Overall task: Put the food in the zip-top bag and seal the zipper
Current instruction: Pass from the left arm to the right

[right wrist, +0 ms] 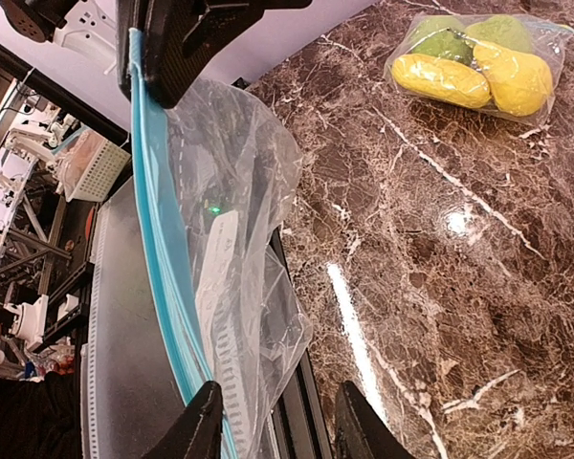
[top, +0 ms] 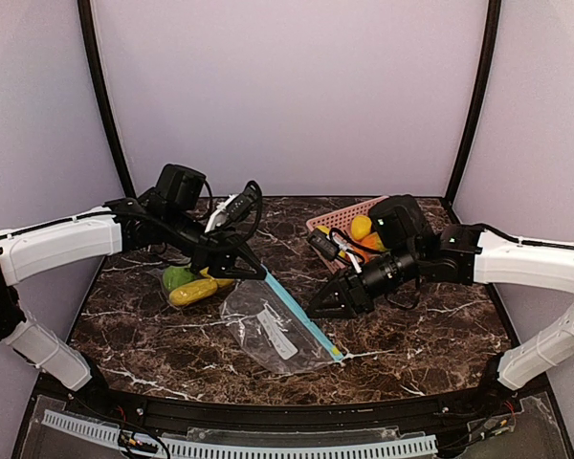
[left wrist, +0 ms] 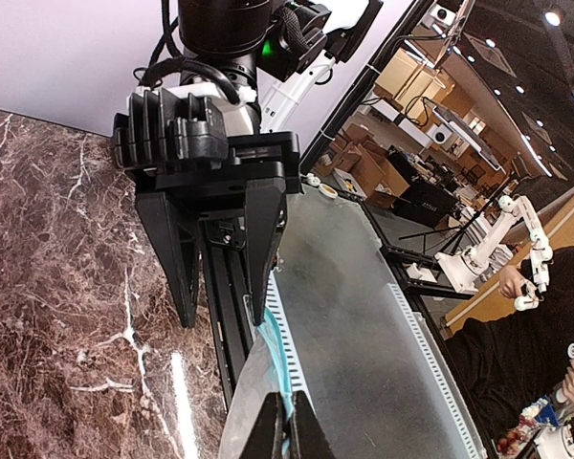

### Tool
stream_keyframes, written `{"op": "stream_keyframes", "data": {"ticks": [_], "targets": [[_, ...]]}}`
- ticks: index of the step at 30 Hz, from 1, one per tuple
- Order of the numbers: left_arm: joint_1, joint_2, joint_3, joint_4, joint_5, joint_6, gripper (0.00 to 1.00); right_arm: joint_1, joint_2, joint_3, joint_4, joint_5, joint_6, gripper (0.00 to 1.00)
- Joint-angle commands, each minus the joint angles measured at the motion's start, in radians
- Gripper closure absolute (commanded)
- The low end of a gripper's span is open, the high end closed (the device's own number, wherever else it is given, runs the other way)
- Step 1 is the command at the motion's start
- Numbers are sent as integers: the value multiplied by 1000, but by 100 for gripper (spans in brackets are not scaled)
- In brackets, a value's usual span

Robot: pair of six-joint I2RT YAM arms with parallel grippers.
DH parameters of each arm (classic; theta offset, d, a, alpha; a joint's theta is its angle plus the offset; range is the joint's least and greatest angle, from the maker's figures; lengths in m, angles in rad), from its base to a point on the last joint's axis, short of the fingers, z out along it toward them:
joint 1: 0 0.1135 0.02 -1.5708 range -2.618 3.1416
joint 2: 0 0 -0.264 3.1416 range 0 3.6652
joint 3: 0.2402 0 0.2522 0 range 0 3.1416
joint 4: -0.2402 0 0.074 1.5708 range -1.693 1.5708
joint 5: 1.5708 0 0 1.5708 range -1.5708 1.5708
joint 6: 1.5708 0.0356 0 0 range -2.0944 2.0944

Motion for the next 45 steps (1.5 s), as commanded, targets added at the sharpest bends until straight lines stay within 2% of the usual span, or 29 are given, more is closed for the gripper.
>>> {"op": "stream_keyframes", "data": {"ticks": [1,12,18,23,26,29,32,34,37,39,45], "targets": [[-5,2,24,-25,12,25,99,16,-9,-7,28,-16,-5,61],[-4,7,22,-17,18,19,99,25,-5,-15,76,-37,14,62],[-5,7,19,-8,19,13,99,43,37,-20,136,-67,34,71],[-5,6,18,-8,16,15,99,50,59,-20,185,-97,51,73],[-5,6,16,-7,13,17,99,52,69,-28,239,-123,77,80],[-5,5,16,-9,9,18,99,56,80,-33,276,-125,93,92],[-5,4,17,-12,10,22,99,56,74,-30,250,-55,91,100],[-4,2,23,-28,11,39,99,54,54,-32,235,-31,83,99],[-5,2,39,-86,-6,76,99,55,20,-35,204,-19,80,86],[-5,1,49,-109,-10,94,99,53,-9,-41,184,-5,80,83],[-5,-4,55,-122,-13,105,99,52,-61,-73,181,-8,95,86]]}}
